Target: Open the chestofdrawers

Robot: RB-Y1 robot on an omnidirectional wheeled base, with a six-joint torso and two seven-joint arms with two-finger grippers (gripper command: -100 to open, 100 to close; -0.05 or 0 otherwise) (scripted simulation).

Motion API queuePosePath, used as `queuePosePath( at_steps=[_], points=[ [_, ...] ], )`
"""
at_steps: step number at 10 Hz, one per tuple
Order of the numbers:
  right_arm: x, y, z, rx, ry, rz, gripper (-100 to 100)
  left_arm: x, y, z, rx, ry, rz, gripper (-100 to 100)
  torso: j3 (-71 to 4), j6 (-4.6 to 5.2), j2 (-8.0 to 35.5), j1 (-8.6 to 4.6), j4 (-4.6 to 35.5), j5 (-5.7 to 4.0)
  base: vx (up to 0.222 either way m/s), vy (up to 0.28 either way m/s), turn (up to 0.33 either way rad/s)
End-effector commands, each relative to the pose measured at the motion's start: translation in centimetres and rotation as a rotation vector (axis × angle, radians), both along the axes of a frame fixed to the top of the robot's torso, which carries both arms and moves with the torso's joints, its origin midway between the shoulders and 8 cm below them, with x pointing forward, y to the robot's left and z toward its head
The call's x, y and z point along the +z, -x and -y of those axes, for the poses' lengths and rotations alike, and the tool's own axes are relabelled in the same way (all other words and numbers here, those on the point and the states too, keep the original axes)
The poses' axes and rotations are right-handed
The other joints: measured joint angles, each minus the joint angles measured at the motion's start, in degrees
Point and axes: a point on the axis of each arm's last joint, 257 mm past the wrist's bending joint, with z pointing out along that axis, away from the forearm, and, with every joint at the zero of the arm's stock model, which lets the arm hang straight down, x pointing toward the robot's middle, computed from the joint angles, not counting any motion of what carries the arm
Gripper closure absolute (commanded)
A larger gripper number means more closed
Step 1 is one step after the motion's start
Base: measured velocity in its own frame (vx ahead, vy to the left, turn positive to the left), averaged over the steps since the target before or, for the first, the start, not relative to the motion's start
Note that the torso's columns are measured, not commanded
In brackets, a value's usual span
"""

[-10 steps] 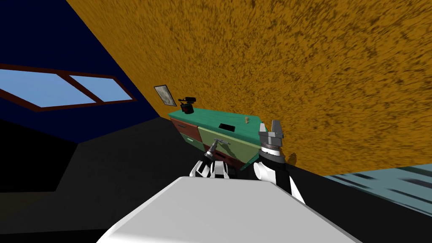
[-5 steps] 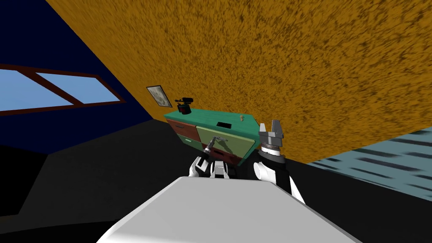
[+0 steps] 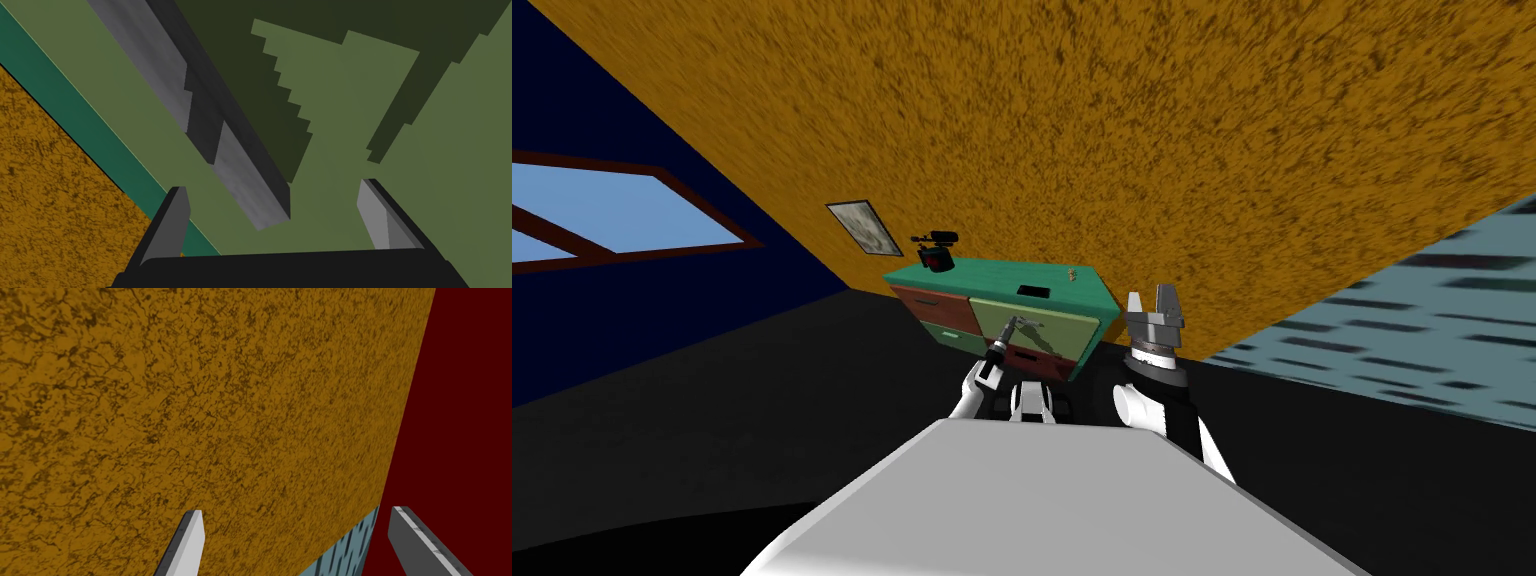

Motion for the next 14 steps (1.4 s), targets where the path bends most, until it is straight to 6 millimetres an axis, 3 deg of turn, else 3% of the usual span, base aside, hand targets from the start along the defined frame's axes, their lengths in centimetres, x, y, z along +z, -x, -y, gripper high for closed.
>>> queuePosePath(
  at_steps=[1,2,5,6,7,8,11,14],
  points=[
    [0.0,0.0,0.0,0.000,0.000,0.000,0,-0.8,-0.9,-1.2,0.025,-0.005,-0.016,-100,0.0,-0.04,-0.1,0.06,0.0,0.01,-0.031,0.015,0.003],
    [0.0,0.0,0.0,0.000,0.000,0.000,0,-1.0,-0.9,-1.2,0.025,-0.006,-0.019,-100,-0.1,-0.04,-0.3,0.06,-0.1,0.01,0.005,0.009,0.017],
    [0.0,0.0,0.0,0.000,0.000,0.000,0,0.4,-3.9,-3.9,0.091,0.007,0.006,-100,0.0,-0.05,0.0,-0.01,0.0,-0.01,-0.070,0.013,-0.208],
    [0.0,0.0,0.0,0.000,0.000,0.000,0,-0.5,-4.1,-4.2,0.097,0.006,-0.018,-100,0.1,0.01,0.1,0.02,0.0,0.00,-0.083,0.006,-0.114],
    [0.0,0.0,0.0,0.000,0.000,0.000,0,0.5,-5.2,-5.2,0.125,0.017,-0.001,-100,0.0,-0.05,0.0,0.00,0.0,0.00,-0.112,-0.009,-0.215],
    [0.0,0.0,0.0,0.000,0.000,0.000,0,-0.1,-5.6,-5.4,0.132,0.018,-0.019,-100,0.0,0.01,0.0,-0.05,0.0,-0.01,-0.089,-0.003,-0.144],
    [0.0,0.0,0.0,0.000,0.000,0.000,0,1.5,-8.0,-7.2,0.189,0.053,-0.002,-100,-0.1,-0.05,-0.1,0.05,0.0,0.01,-0.096,0.001,-0.187],
    [0.0,0.0,0.0,0.000,0.000,0.000,0,0.8,-8.1,-7.3,0.194,0.056,-0.021,-100,-0.1,-0.03,-0.2,0.00,-0.1,-0.01,-0.041,-0.006,-0.036]
  ],
)
